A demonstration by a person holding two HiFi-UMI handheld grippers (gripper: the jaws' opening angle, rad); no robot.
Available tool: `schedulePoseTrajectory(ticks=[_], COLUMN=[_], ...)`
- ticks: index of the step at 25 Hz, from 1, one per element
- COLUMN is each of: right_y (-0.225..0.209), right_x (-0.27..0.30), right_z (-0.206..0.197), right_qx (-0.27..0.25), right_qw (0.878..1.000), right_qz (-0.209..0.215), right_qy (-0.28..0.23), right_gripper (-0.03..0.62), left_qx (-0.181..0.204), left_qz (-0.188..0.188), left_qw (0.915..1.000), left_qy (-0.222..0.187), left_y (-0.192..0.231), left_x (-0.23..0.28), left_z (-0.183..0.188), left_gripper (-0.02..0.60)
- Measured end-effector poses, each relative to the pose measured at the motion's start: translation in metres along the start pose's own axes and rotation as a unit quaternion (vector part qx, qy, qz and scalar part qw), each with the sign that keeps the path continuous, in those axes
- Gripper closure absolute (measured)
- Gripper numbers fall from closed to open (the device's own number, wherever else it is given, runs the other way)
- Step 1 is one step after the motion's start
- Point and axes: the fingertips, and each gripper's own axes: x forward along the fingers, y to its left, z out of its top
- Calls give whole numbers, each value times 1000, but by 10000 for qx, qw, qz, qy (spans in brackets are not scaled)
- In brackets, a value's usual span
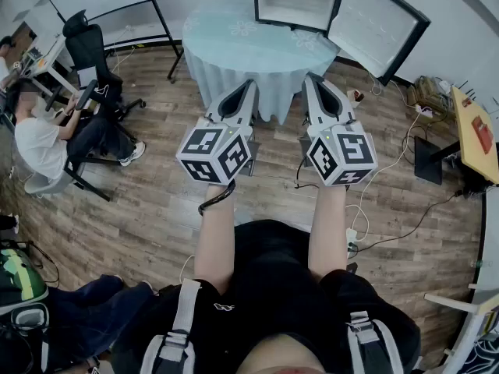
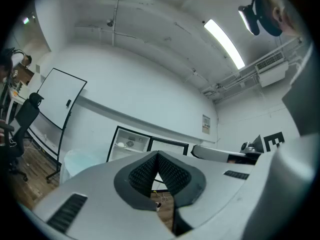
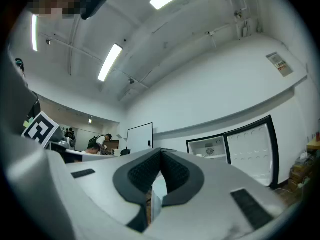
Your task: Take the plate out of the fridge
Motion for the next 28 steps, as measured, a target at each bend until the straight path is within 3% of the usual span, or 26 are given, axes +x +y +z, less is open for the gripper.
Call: schedulePoseTrajectory(ticks=[12,21,28], right_y=[-28,-27,-87], right_x=[13,51,61], right_z=[-6,-41,-52], right_qx=[411,621,653], right_qw=[9991,9974,9957], right_qz=[52,183,-423], right_qy=[-119,332,507], right_gripper=[589,589,589], left_qx=[-12,-328,-520], left_qz=[35,431,39], left_qw=[9999,9982,9980], left_qy=[105,263,360], left_y=[-1,50,49], left_x=[26,41,90], left_z=[-11,-24,-37], left_gripper=[591,591,591])
